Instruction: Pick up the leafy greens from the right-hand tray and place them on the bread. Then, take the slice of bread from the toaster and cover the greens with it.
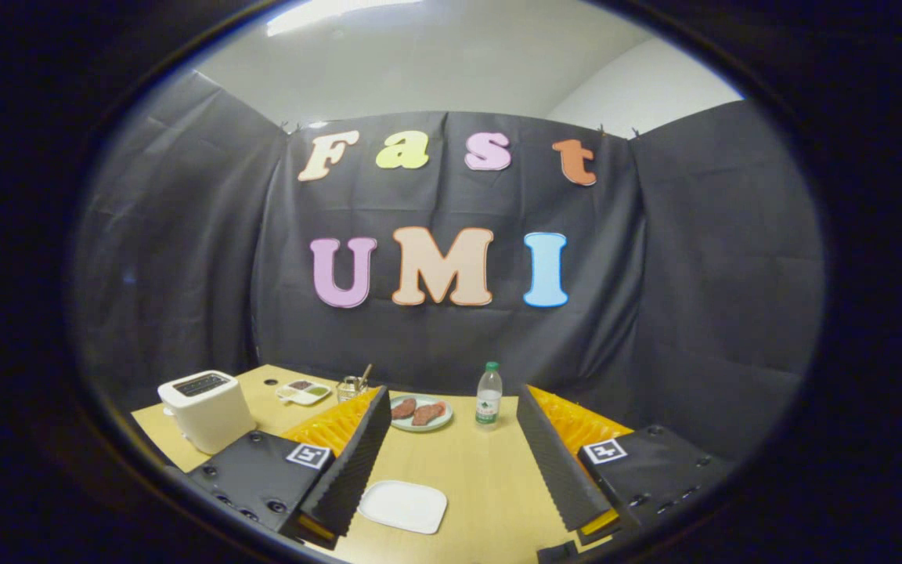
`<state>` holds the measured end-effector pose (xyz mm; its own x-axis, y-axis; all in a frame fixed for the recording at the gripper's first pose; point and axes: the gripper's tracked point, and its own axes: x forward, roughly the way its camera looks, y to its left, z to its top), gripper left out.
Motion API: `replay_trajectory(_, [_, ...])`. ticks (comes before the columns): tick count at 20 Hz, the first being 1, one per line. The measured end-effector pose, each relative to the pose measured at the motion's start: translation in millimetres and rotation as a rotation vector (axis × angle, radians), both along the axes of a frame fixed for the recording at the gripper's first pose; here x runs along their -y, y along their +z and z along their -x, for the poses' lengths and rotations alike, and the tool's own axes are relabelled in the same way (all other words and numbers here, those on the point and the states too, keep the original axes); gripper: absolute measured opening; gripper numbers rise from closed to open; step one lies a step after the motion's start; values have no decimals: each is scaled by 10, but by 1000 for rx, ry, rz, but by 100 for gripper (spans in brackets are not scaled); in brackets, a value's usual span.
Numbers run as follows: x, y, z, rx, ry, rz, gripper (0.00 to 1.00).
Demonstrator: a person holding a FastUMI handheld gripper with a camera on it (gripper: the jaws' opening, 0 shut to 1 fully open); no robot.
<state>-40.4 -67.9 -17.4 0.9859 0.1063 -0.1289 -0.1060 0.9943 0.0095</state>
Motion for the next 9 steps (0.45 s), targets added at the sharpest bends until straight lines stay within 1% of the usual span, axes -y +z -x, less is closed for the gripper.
replay_trajectory(3, [28,69,-4,29,-25,-17,100])
replay_trajectory(5, [-11,130,-2,43,-26,-31,100])
replay_trajectory(9, [-66,171,-64,62,-21,-8,100])
